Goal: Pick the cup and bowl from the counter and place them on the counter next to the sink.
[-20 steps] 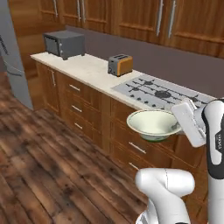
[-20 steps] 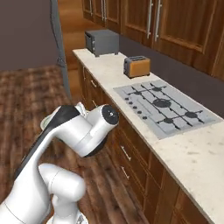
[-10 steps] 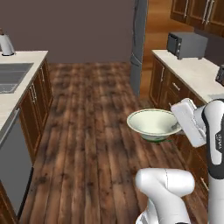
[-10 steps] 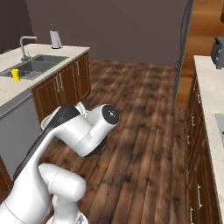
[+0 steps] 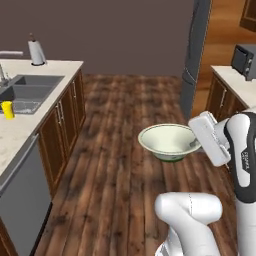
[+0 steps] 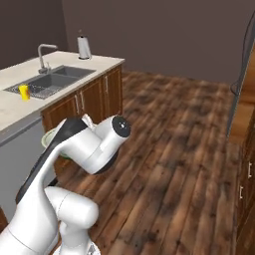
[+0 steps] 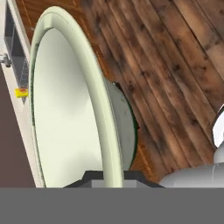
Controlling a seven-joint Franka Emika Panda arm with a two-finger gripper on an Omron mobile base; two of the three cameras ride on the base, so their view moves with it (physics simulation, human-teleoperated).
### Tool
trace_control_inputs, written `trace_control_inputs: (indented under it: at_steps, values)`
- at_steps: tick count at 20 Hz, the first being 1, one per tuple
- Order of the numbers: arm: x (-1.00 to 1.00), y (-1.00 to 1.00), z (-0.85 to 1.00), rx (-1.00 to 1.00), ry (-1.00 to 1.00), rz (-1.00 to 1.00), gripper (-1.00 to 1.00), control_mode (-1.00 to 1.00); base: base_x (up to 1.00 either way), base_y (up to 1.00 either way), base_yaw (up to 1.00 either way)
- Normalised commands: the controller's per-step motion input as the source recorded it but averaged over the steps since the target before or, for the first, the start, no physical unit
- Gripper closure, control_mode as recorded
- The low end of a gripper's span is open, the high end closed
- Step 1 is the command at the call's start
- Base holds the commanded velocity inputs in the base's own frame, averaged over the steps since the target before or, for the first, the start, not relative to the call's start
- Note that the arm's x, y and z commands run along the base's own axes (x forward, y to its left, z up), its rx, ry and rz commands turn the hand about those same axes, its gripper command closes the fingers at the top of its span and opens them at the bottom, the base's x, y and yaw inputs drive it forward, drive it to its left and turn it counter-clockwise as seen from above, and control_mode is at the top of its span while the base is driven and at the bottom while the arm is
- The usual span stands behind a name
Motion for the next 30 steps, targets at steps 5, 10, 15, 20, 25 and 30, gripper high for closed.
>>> trace_control_inputs:
  at_steps: [5,10,15,20,25,30]
  values:
    - [0.00,0.00,0.00,0.00,0.00,0.00,1.00,1.00,1.00,0.00,0.18]
    - [0.00,0.00,0.00,0.00,0.00,0.00,1.00,1.00,1.00,0.02,0.28]
    - [0.00,0.00,0.00,0.00,0.00,0.00,1.00,1.00,1.00,0.00,0.37]
    - [0.00,0.00,0.00,0.00,0.00,0.00,1.00,1.00,1.00,0.00,0.38]
    - [0.00,0.00,0.00,0.00,0.00,0.00,1.00,1.00,1.00,-0.07,0.37]
    - [0.00,0.00,0.00,0.00,0.00,0.00,1.00,1.00,1.00,-0.26,0.33]
